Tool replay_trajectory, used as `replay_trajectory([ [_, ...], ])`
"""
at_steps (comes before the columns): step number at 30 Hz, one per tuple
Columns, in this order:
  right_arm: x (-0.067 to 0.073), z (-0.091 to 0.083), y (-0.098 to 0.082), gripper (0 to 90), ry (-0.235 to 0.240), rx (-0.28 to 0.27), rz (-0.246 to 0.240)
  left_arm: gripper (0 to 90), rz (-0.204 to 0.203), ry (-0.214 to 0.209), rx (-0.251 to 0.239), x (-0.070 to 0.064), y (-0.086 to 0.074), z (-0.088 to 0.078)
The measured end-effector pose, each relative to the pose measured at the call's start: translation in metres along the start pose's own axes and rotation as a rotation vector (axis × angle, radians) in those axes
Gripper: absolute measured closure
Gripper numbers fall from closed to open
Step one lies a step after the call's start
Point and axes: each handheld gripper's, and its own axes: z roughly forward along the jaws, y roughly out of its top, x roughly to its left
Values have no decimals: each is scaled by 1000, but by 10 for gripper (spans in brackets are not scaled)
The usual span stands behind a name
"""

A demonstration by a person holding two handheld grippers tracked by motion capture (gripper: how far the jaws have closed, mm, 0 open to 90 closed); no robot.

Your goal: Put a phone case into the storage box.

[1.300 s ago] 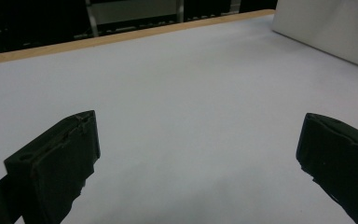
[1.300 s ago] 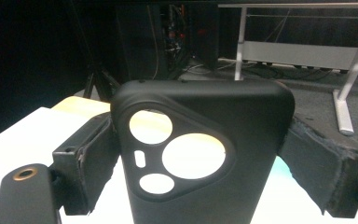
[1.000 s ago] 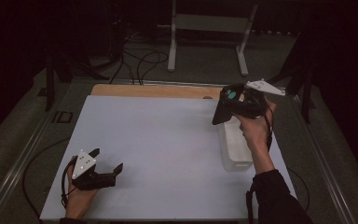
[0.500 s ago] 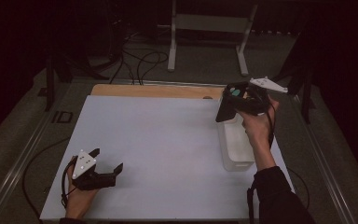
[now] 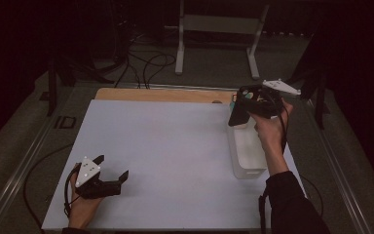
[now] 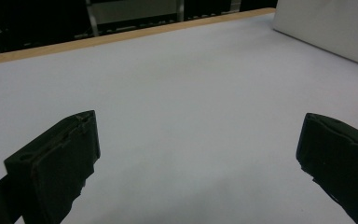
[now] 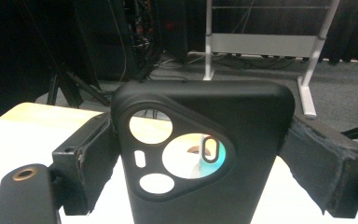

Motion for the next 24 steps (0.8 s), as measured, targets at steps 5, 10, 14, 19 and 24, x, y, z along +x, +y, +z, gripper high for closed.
replay_trajectory([
  [5,-4,3,0,135,-16,5,-2,1,1,-1,-1,-1,0,0],
  [10,-7,5,1,135,-34,6,6,1,2,-1,-2,-1,0,0],
  [14,-11,6,2,135,-50,5,10,1,3,-1,-2,-1,0,0],
  [19,-14,9,2,135,-68,6,14,1,3,-1,-2,-1,0,0],
  [24,-17,13,-1,135,-78,20,21,1,5,-2,-2,-1,0,0],
])
